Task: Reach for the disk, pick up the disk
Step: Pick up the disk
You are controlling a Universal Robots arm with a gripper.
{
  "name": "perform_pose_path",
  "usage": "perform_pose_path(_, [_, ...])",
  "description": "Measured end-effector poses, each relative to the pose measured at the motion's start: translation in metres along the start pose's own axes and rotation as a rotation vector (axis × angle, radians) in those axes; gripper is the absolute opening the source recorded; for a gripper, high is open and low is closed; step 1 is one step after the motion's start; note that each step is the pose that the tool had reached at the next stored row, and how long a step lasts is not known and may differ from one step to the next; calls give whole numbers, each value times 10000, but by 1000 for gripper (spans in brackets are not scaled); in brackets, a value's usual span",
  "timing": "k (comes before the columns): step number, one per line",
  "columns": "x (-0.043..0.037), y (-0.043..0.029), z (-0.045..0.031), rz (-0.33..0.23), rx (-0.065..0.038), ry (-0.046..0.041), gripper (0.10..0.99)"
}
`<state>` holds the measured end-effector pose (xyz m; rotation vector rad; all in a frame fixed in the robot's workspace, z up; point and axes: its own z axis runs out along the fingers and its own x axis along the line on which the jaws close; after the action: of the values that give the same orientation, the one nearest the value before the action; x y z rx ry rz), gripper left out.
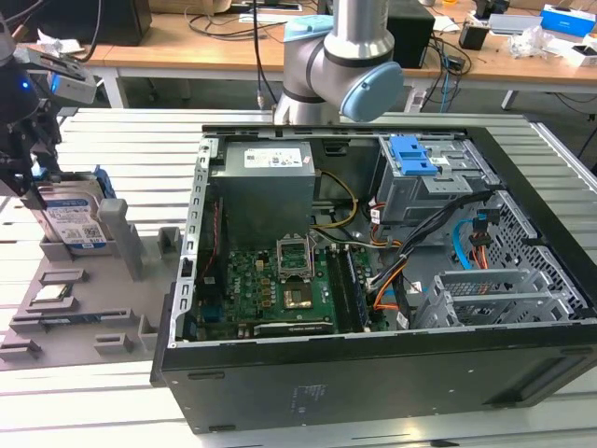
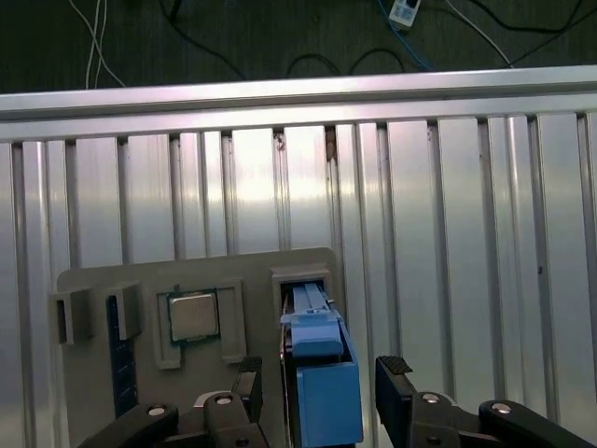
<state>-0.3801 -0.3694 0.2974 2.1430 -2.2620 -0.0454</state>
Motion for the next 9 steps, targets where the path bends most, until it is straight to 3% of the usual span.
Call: perform_pose_path(9, [-7,-40,86,-55,0,3,600])
